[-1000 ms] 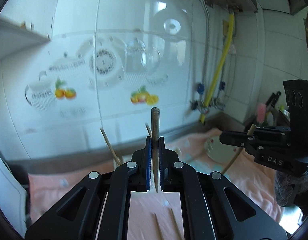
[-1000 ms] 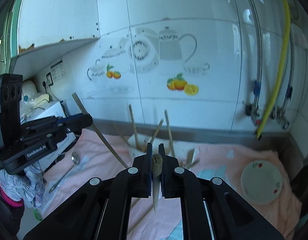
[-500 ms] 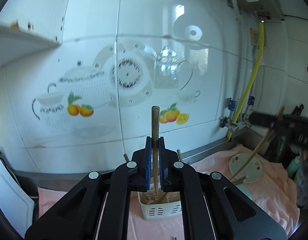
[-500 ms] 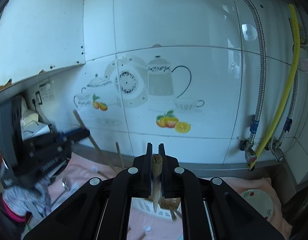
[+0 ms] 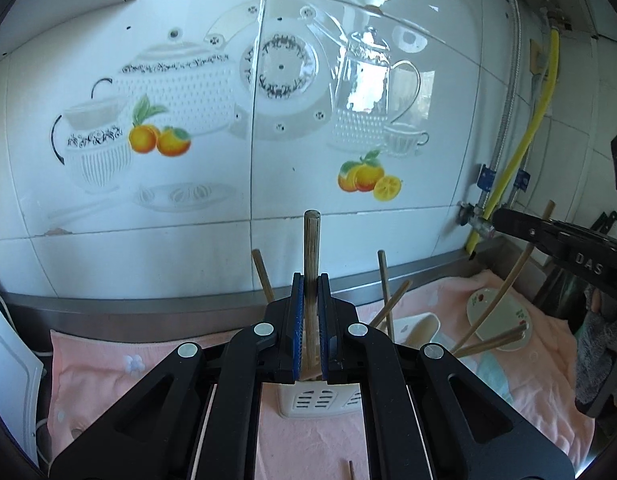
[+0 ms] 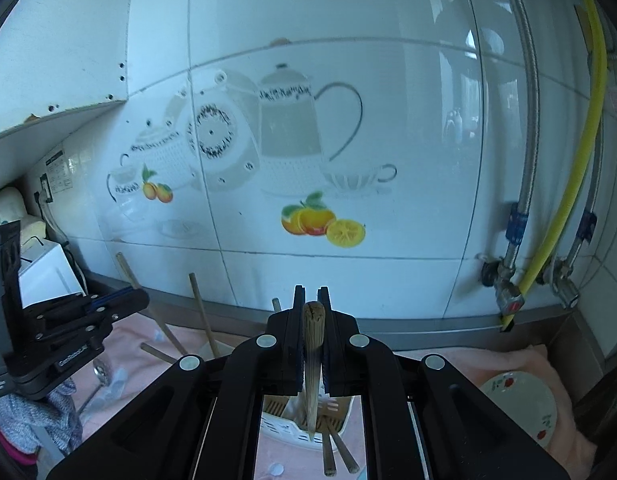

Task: Organize utensils
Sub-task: 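Lower the chopsticks into the white holder with both tools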

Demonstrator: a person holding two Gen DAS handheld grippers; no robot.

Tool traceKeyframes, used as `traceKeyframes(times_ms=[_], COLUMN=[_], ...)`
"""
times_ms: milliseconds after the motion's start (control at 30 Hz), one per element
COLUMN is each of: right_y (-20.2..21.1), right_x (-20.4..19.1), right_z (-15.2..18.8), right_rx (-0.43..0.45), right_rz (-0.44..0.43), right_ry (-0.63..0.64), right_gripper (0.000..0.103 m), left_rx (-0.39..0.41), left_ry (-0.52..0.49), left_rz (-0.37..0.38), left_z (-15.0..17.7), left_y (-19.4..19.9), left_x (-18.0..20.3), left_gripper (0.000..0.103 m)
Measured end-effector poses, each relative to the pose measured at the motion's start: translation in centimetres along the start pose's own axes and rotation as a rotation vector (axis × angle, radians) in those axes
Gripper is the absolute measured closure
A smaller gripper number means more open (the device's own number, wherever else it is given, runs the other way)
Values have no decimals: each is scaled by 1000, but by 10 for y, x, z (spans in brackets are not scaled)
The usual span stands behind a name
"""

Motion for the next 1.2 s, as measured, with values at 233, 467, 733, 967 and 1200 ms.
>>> traceKeyframes(times_ms=[233,467,733,967,1200], right_y=[-1,5,-7,-25,-36], right_x=[-5,-12,-13,-13,-9], right_z=[-7,-33,-41,-19,-1], right_rx=[33,99,128,69,17], right_rz=[0,11,23,18,18], right_ry=[-1,9,-7,-3,-4], right_gripper=[97,97,97,97,97], left_rx=[-7,-9,-18,-31,-24], left_ry=[-1,-1,11,32,24], left_rz=[-4,-3,-1,4,6], left_z=[3,3,7,11,8], left_y=[-2,-3,-6,-8,-5], left_x=[-4,-5,-12,-16,-11], left_gripper=[97,97,97,97,85])
Point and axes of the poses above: each gripper's, at about its wrist camera, not at the fingertips, and y roughly against the way its jaws point, x to its right, z to its underside, the point moved 8 cm from there along -y, roughly the way its jaws point, and after that the axes turned 13 degrees about z, right-handed, at the moved point
